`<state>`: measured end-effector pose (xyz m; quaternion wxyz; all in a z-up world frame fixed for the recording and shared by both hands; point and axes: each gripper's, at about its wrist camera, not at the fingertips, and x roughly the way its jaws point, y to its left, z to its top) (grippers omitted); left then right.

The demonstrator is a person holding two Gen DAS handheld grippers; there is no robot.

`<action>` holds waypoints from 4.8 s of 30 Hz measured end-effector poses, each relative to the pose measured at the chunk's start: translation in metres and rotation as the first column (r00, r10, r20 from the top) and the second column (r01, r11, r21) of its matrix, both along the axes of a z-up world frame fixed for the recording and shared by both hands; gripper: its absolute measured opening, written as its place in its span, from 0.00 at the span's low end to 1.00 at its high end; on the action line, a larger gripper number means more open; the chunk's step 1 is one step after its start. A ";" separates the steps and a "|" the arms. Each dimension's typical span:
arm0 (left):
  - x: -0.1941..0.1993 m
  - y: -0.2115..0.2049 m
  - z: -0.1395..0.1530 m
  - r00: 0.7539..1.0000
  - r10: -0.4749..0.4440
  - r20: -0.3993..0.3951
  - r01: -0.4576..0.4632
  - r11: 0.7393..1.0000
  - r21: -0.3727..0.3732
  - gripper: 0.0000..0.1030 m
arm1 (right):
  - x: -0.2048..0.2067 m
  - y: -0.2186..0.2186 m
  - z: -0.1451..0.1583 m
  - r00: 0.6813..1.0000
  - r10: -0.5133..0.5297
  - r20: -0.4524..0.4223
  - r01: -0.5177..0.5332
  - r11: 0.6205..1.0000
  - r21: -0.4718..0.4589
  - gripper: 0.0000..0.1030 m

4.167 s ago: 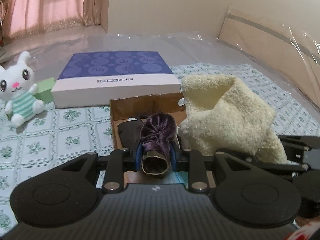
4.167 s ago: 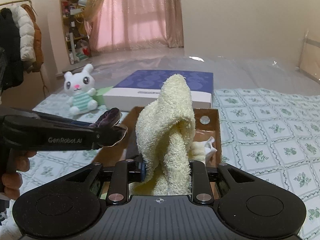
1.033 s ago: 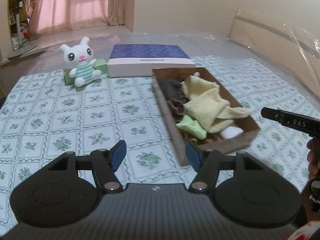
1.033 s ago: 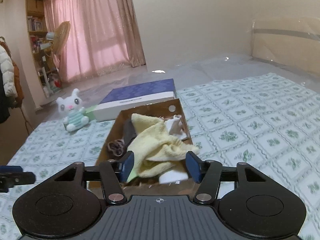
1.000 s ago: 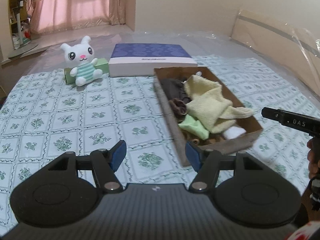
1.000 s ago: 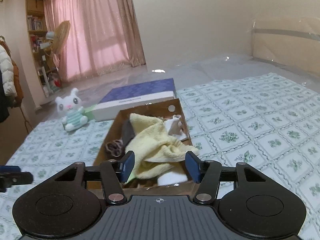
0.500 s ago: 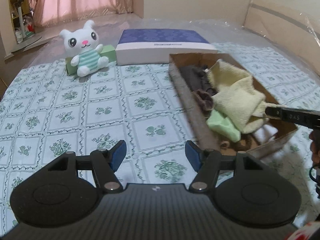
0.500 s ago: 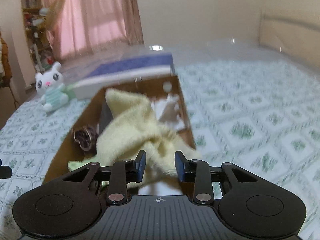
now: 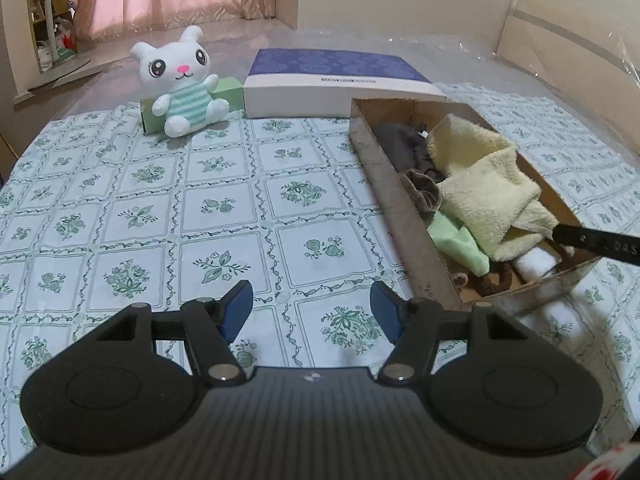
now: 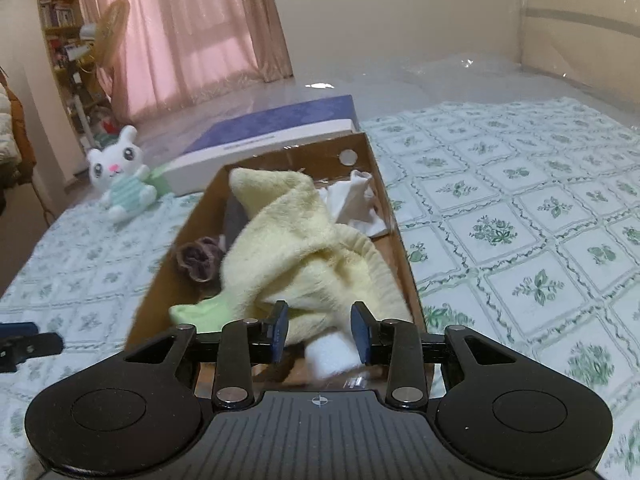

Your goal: Organize soft objects

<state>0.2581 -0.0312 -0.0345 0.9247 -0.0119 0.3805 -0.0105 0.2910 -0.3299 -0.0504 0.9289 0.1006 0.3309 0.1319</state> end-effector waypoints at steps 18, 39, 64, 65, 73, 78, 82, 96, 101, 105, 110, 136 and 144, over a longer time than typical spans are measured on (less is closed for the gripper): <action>-0.123 0.024 0.057 0.993 0.031 0.114 -0.034 0.999 0.024 0.73 | -0.127 0.051 0.063 0.998 0.032 0.055 -0.036 0.997 0.065 0.65; -0.226 0.039 0.040 0.995 0.093 0.036 -0.095 0.994 0.046 0.79 | -0.224 0.098 0.060 0.991 0.136 -0.009 -0.136 0.991 -0.014 0.65; -0.256 0.056 0.029 0.986 0.168 -0.006 -0.168 0.985 0.051 0.79 | -0.242 0.151 0.038 0.952 0.295 -0.087 -0.297 0.955 -0.015 0.65; -0.255 0.056 0.029 0.986 0.167 -0.009 -0.167 0.985 0.051 0.79 | -0.241 0.151 0.038 0.951 0.296 -0.086 -0.298 0.955 -0.012 0.65; -0.251 0.053 0.027 0.987 0.161 -0.015 -0.160 0.986 0.055 0.79 | -0.237 0.152 0.037 0.951 0.297 -0.090 -0.300 0.954 -0.016 0.65; -0.250 0.052 0.025 0.987 0.157 -0.020 -0.155 0.986 0.056 0.79 | -0.236 0.152 0.035 0.949 0.302 -0.095 -0.304 0.953 -0.012 0.65; -0.249 0.052 0.025 0.988 0.155 -0.023 -0.154 0.987 0.055 0.79 | -0.235 0.152 0.033 0.948 0.301 -0.099 -0.304 0.953 -0.012 0.65; -0.247 0.051 0.023 0.988 0.150 -0.028 -0.149 0.987 0.056 0.79 | -0.234 0.152 0.032 0.949 0.297 -0.107 -0.300 0.954 -0.009 0.65; -0.247 0.051 0.023 0.988 0.150 -0.028 -0.148 0.987 0.057 0.79 | -0.233 0.151 0.030 0.949 0.296 -0.110 -0.299 0.954 -0.008 0.65; -0.246 0.051 0.022 0.988 0.150 -0.030 -0.148 0.987 0.056 0.79 | -0.233 0.151 0.030 0.949 0.296 -0.110 -0.298 0.954 -0.009 0.65; -0.245 0.051 0.022 0.988 0.149 -0.030 -0.148 0.988 0.055 0.79 | -0.233 0.151 0.029 0.949 0.294 -0.114 -0.296 0.955 -0.008 0.65; -0.244 0.050 0.021 0.989 0.147 -0.031 -0.145 0.988 0.055 0.79 | -0.230 0.150 0.025 0.950 0.289 -0.120 -0.292 0.956 -0.007 0.65; -0.242 0.049 0.021 0.989 0.146 -0.032 -0.144 0.988 0.055 0.79 | -0.229 0.150 0.025 0.950 0.289 -0.120 -0.292 0.956 -0.007 0.65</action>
